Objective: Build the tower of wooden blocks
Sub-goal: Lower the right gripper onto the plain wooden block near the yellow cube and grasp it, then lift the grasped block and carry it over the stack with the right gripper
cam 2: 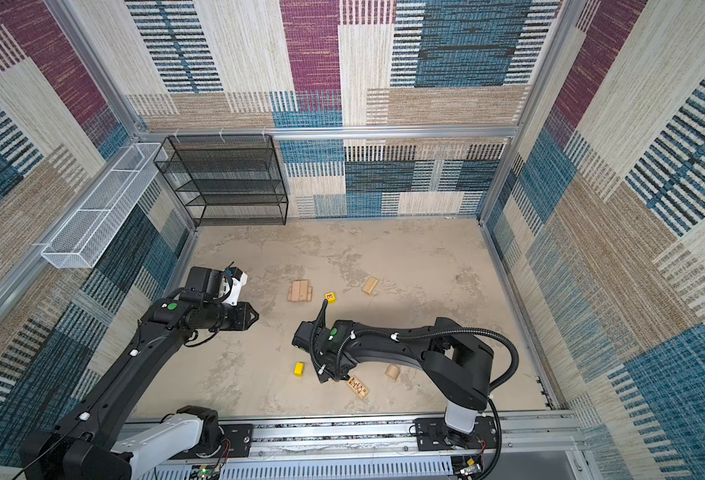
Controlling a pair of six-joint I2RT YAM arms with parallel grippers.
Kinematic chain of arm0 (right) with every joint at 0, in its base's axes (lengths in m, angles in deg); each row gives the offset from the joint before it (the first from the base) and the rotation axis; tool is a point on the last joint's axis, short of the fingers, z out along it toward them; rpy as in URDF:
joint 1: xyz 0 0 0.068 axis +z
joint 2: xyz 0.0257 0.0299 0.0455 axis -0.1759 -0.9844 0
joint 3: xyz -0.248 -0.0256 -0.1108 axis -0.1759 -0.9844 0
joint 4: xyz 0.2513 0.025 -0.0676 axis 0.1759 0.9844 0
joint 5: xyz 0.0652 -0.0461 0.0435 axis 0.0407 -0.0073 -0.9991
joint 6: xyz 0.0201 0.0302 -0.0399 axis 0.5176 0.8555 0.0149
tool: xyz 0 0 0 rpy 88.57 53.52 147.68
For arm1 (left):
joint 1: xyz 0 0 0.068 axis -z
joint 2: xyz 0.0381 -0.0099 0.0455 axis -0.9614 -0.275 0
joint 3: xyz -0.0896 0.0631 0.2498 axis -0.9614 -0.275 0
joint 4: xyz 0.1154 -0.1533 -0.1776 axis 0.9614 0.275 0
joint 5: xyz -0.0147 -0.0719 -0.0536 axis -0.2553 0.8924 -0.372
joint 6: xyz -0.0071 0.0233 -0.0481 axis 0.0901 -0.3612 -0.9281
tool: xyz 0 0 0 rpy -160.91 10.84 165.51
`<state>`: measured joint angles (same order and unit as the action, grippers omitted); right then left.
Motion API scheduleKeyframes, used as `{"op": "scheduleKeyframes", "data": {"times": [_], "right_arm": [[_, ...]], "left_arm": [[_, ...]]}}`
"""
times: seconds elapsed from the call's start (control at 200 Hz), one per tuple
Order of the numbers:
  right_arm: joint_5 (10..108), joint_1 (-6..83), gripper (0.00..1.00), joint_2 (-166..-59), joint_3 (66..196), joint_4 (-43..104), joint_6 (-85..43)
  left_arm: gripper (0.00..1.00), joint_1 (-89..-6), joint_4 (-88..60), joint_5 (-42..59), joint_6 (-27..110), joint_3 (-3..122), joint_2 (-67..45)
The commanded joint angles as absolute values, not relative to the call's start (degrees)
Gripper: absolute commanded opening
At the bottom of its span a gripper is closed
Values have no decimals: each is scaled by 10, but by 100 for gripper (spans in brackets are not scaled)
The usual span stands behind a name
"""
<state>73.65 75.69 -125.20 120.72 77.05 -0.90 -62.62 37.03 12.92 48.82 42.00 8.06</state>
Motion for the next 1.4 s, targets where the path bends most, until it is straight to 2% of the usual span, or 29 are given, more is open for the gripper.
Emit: {"op": "scheduleKeyframes", "data": {"times": [0.0, 0.1, 0.215, 0.396, 0.536, 0.656, 0.836, 0.937, 1.017, 1.392], "right_arm": [[740, 757, 52, -1259, 1213, 766, 6], [742, 757, 44, -1265, 1215, 767, 5], [745, 757, 42, -1274, 1216, 772, 5], [743, 757, 27, -1281, 1223, 773, 1], [753, 757, 8, -1283, 1232, 785, 0], [768, 758, 0, -1277, 1251, 793, 4], [814, 756, 0, -1275, 1308, 812, 14], [847, 753, 0, -1287, 1358, 814, 16], [860, 745, 0, -1307, 1409, 813, 7], [776, 660, 0, -1387, 1556, 770, -3]], "left_arm": [[31, -626, 366, 125, 504, 419, 81], [31, -626, 366, 125, 503, 419, 81], [31, -626, 365, 128, 504, 420, 77], [31, -626, 366, 123, 504, 419, 78], [31, -626, 365, 127, 504, 420, 77], [31, -626, 366, 126, 504, 420, 76], [34, -626, 363, 169, 504, 427, 71], [46, -626, 353, 204, 499, 427, 67], [50, -626, 351, 196, 498, 430, 66], [50, -626, 351, 184, 486, 453, 54]]}}
